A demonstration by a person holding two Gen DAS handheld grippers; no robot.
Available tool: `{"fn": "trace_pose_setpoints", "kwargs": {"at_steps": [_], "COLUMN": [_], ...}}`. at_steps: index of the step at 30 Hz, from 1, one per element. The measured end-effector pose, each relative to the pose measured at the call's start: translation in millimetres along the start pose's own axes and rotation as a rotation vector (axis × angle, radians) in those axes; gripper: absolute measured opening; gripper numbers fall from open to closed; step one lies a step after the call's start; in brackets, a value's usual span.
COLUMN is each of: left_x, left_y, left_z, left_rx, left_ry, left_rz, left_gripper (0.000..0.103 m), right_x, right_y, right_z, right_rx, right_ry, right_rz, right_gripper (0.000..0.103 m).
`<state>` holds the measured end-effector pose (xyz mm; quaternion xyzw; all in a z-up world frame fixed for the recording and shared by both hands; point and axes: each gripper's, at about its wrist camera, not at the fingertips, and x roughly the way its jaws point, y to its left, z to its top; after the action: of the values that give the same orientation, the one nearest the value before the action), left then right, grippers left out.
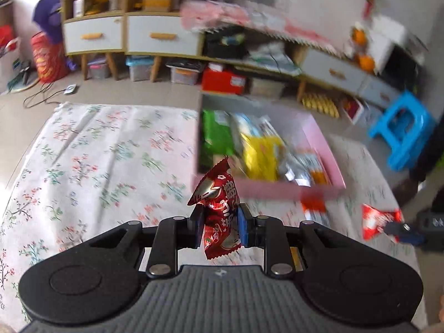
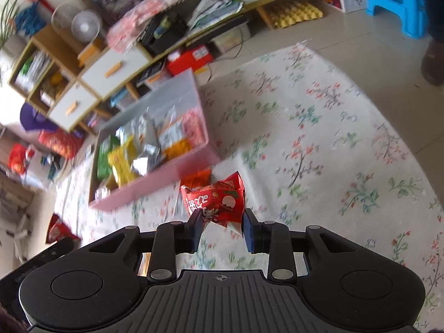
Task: Organize snacks
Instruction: 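Carry both red snacks over the pink box and open both tools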
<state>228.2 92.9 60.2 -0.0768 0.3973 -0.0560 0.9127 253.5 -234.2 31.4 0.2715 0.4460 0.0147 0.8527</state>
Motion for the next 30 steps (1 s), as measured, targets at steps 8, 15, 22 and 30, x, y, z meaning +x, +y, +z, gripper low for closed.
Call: {"fn": "trace_pose_setpoints", "kwargs": {"at_steps": [8, 15, 22, 30], "left_x": [15, 34, 68, 93], "left_y": [8, -19, -34, -61], "left_z": [15, 31, 48, 57], "left_rx": [-0.064, 0.014, 0.017, 0.026], "left_ry": [-0.057, -0.063, -0.02, -0.006], "left_rz": [-0.1, -0.142, -0.194, -0.227], "left_gripper": [0.023, 0.023, 0.023, 0.023], "right_x": [13, 35, 66, 88], "right_y": [-24, -13, -13, 12], "right_z": [27, 49, 70, 86], "right_rx": [0.112, 0.126, 0.246, 0.317], "right_ry": [-0.024, -0.056, -0.052, -0.127], "right_rz": [-0.016, -0.019, 0.023, 0.181], "right_gripper": [0.03, 0.03, 0.03, 0.03]}}
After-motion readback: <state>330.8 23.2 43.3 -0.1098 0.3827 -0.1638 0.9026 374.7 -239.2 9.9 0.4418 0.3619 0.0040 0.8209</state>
